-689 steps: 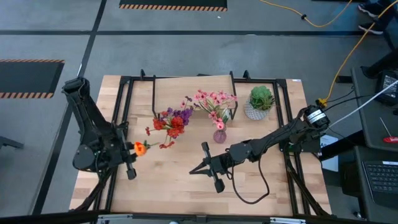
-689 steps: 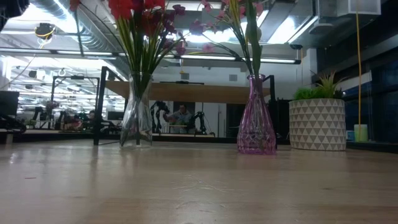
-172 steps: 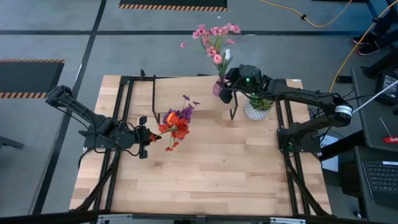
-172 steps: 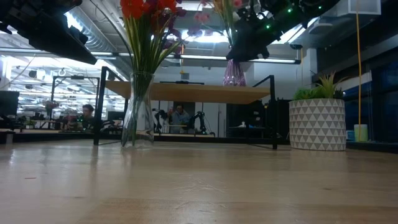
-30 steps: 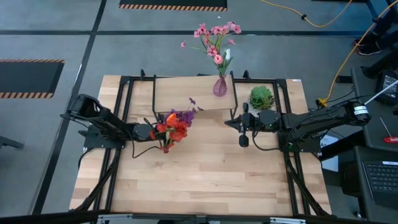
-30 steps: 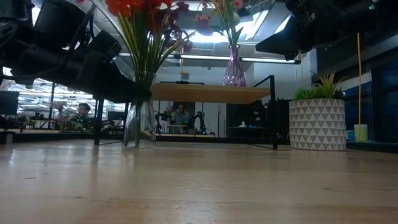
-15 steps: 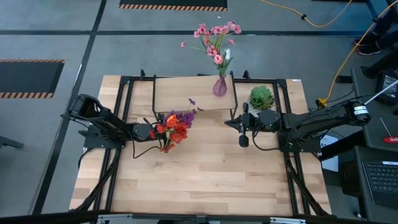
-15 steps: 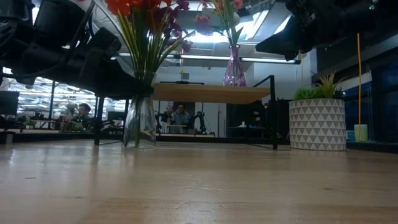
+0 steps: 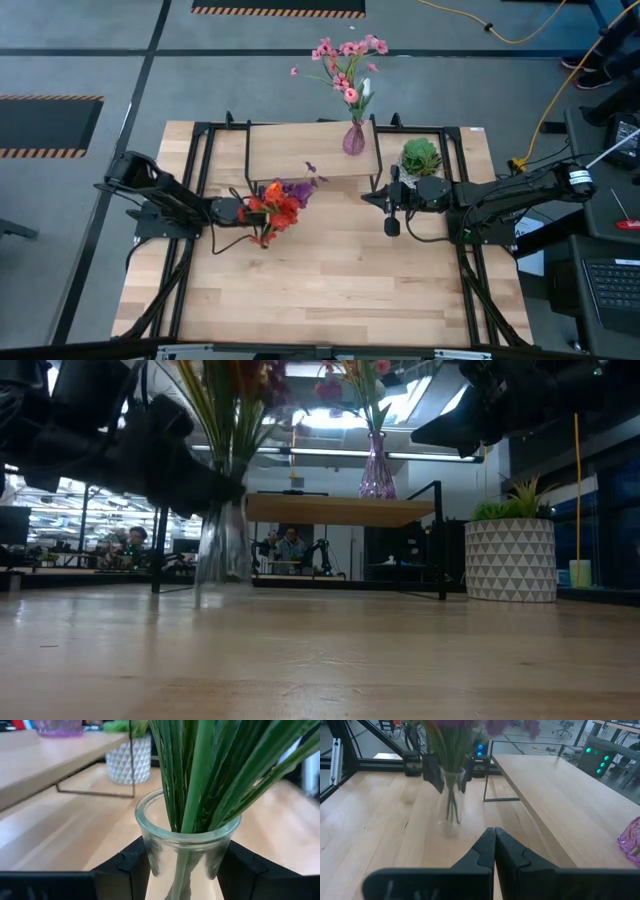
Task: Pick and place flowers into a vace then onto a shelf
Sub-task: Put the transparent vase on the shelf
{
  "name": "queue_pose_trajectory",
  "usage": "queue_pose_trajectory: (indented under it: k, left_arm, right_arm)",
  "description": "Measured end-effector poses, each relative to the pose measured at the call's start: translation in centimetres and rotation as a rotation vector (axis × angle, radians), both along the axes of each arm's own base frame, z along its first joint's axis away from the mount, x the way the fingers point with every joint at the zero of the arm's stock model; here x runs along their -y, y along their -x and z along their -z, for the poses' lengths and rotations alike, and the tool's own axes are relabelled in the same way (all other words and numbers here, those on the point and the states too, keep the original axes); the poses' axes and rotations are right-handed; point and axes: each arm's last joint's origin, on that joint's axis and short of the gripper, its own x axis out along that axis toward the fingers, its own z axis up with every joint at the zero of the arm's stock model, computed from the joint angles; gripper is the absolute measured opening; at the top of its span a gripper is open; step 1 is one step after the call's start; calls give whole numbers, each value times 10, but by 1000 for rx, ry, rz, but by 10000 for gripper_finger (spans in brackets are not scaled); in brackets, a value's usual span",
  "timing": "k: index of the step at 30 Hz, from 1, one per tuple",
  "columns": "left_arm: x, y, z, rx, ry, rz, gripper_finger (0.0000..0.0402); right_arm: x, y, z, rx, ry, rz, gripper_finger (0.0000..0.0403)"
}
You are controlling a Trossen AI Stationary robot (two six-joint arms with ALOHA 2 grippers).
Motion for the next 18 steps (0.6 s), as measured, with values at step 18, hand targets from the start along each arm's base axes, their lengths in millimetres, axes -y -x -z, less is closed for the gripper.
queue_pose_trajectory:
  k: [18]
  left_arm:
    - [6,3,-59,-90,-9,98,172]
  right_arm:
    - [0,0,0,0,-1,0,10]
